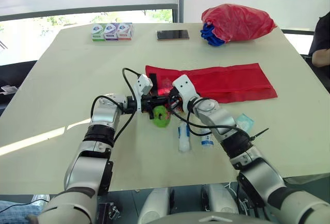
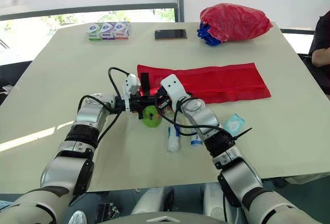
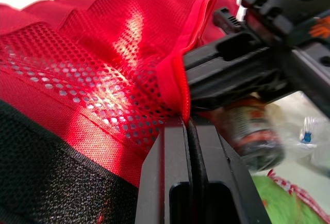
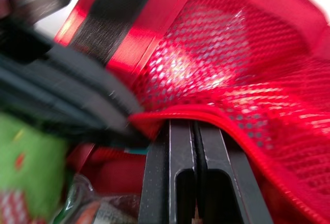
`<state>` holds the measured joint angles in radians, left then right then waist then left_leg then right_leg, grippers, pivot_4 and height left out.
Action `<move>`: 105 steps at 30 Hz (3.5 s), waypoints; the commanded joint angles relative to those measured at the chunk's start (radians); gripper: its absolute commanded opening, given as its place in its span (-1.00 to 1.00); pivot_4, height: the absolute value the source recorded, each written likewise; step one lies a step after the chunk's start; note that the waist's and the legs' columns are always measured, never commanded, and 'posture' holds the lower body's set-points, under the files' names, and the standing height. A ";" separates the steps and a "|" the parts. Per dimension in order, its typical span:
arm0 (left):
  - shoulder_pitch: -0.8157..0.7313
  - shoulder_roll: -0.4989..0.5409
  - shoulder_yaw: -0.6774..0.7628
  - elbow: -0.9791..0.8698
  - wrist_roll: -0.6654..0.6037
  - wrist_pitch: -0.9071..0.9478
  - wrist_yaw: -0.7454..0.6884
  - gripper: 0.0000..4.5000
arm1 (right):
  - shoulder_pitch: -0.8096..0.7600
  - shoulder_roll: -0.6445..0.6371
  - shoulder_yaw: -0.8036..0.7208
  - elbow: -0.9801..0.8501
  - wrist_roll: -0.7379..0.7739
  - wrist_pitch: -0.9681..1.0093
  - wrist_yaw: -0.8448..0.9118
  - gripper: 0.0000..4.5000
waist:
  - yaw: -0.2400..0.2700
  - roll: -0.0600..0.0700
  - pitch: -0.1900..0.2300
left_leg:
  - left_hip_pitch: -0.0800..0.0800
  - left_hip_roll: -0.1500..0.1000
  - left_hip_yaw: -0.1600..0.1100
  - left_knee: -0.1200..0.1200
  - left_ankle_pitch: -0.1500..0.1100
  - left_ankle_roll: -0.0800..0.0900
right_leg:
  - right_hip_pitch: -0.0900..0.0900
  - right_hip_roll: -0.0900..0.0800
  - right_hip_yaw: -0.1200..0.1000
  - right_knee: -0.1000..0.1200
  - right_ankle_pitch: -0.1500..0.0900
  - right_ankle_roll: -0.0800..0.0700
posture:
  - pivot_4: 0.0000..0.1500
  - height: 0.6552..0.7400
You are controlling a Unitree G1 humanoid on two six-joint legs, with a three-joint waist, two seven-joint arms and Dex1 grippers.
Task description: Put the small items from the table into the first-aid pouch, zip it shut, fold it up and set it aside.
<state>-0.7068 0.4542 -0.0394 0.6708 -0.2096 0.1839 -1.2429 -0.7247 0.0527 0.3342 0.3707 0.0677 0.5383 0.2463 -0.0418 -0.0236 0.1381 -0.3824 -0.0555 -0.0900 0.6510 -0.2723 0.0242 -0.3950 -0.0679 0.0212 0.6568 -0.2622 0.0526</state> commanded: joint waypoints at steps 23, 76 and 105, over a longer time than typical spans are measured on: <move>-0.042 0.024 0.009 0.070 0.016 -0.068 -0.029 -1.00 | 0.186 -0.335 0.006 -0.685 0.148 0.514 0.344 -0.98 | 0.003 0.000 0.000 | -0.002 0.000 0.000 0.000 0.000 0.000 | -0.001 -0.001 -0.002 -0.001 0.000 0.000 | 1.00 1.00; -0.371 -0.105 -0.199 0.446 0.400 -0.467 0.225 0.95 | 0.860 -0.726 -0.821 -1.241 0.733 0.128 0.340 1.00 | 0.032 -0.011 0.005 | -0.001 0.000 0.001 0.003 -0.003 0.006 | 0.003 0.000 -0.004 0.000 0.000 0.001 | 1.00 1.00; -0.375 -0.174 -0.110 0.548 0.338 -0.418 0.198 -0.85 | 0.891 -0.756 -0.806 -1.251 0.775 0.108 0.264 1.00 | 0.032 -0.012 0.006 | -0.001 -0.001 0.001 0.005 -0.003 0.006 | 0.004 -0.001 -0.004 0.000 0.000 0.001 | 1.00 1.00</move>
<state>-1.0805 0.2720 -0.1841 1.2335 0.1719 -0.2698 -0.9809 0.1693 -0.6906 -0.4524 -0.8504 0.8288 0.6654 0.5168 -0.0098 -0.0353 0.1438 -0.3839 -0.0563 -0.0892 0.6555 -0.2755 0.0302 -0.3913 -0.0685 0.0168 0.6572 -0.2625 0.0534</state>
